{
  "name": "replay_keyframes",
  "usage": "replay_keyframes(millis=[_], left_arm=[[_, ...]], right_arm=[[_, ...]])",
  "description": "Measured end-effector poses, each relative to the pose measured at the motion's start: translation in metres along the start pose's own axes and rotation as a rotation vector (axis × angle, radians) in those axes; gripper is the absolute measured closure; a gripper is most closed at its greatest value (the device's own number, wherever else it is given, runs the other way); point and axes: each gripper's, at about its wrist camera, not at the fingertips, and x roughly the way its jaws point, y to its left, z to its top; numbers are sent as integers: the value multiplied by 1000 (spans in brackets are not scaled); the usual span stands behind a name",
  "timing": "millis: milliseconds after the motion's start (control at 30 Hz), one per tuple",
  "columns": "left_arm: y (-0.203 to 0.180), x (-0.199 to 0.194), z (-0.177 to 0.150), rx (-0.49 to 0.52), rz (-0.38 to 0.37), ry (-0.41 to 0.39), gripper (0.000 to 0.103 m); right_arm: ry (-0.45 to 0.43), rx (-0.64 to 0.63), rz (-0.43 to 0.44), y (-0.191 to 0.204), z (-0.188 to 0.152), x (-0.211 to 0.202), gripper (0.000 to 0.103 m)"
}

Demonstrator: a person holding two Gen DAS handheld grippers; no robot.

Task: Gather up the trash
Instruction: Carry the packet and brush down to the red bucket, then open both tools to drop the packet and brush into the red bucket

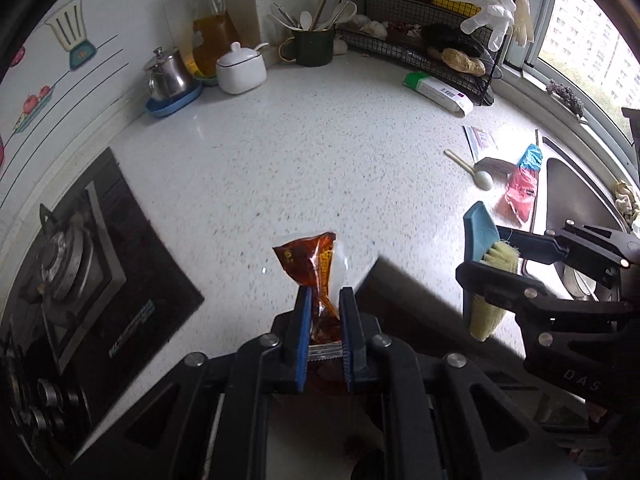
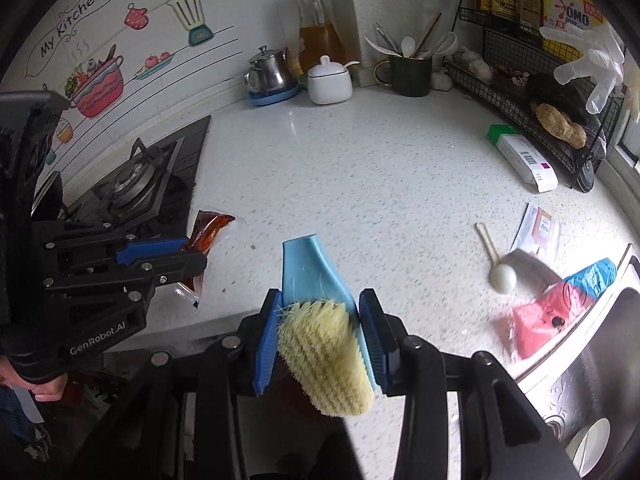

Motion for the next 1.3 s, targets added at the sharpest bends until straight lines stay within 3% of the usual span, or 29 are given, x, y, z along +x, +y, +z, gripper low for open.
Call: replay_keyframes(millis=[233, 533, 1000, 1300], left_arm=[[10, -14, -67, -32, -7, 42, 91], [12, 15, -129, -71, -25, 146, 91], [-9, 145, -199, -78, -40, 267, 91], [-23, 242, -225, -39, -53, 269, 90]], right_arm=[[42, -7, 2, 35, -50, -5, 66], [141, 20, 21, 49, -104, 24, 66], [209, 57, -1, 12, -188, 118, 67], [194, 32, -7, -24, -218, 201, 68]])
